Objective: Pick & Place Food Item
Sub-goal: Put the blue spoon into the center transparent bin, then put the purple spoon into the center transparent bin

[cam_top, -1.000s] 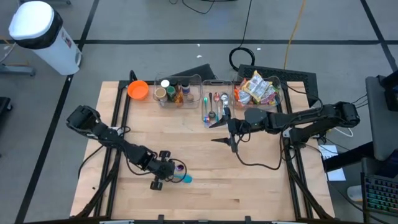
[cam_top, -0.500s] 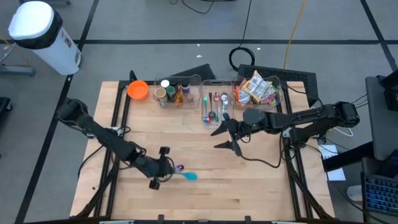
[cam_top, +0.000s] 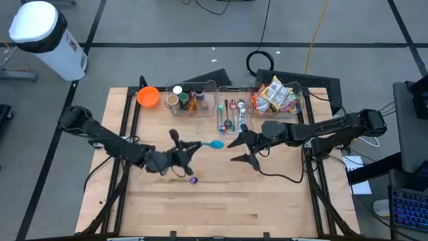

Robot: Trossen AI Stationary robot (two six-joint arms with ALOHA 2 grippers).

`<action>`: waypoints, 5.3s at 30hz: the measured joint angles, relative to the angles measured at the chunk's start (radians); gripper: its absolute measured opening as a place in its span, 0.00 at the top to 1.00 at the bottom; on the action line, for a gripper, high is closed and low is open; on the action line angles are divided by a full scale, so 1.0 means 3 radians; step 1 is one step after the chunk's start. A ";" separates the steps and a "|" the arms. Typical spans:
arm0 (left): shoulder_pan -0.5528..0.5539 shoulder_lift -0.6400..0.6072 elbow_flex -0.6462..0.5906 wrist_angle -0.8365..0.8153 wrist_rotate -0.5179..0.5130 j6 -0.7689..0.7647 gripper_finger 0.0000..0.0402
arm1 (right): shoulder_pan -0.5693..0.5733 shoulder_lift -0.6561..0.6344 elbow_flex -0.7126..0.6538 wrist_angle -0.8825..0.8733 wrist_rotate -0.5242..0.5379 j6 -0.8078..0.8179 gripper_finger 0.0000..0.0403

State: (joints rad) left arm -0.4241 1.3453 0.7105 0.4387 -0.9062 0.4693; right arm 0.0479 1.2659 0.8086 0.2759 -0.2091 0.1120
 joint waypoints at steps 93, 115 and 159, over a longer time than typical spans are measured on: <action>0.0944 -0.0685 0.0270 -0.1856 0.1577 -0.1234 0.38 | -0.2120 0.0499 0.0065 0.0162 -0.0353 -0.1537 1.00; 0.1082 -0.0669 0.0267 -0.1951 0.1920 -0.1335 0.38 | -0.2027 0.1115 0.0060 0.0475 -0.0369 -0.1803 0.87; 0.0032 0.0893 0.0048 -0.2515 0.2933 -0.3091 0.38 | -0.0563 -0.0225 0.0060 0.0035 -0.0352 -0.0525 0.45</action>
State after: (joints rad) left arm -0.4144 1.6133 0.7250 -0.3157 -0.0265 -0.4579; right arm -0.1211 1.1984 0.8265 0.2863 -0.3145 -0.0456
